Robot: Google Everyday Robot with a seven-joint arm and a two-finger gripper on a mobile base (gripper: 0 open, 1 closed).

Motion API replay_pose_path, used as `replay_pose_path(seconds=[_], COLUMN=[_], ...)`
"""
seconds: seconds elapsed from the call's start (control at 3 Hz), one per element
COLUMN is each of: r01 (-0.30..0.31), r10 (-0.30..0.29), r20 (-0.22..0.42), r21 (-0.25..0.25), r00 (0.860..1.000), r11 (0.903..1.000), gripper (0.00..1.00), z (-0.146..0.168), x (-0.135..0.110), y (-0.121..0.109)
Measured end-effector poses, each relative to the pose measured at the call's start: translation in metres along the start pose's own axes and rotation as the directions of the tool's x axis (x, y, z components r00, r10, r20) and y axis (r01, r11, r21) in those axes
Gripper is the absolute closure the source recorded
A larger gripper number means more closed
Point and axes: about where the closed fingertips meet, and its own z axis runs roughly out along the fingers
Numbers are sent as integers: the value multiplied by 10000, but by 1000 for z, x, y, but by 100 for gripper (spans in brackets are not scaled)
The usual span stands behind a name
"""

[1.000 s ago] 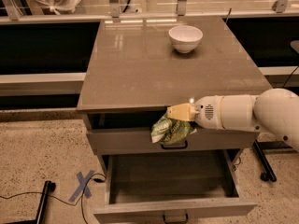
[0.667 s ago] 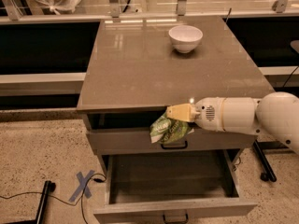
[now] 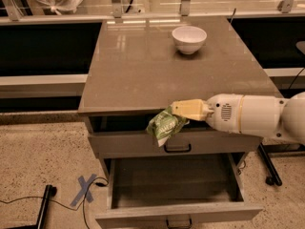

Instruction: Pick green jalapeno chip bag from middle drawer and place on counter

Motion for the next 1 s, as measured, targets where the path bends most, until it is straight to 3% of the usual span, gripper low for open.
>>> replay_pose_path(seconds=[0.33, 1.0], r01=[394, 1256], r10=[-393, -1254], r20=[-200, -568], r21=[62, -1], r00=[9990, 9905], r11=[9992, 9921], gripper=[100, 100], z=[-18, -41], x=[28, 105], y=[-20, -27])
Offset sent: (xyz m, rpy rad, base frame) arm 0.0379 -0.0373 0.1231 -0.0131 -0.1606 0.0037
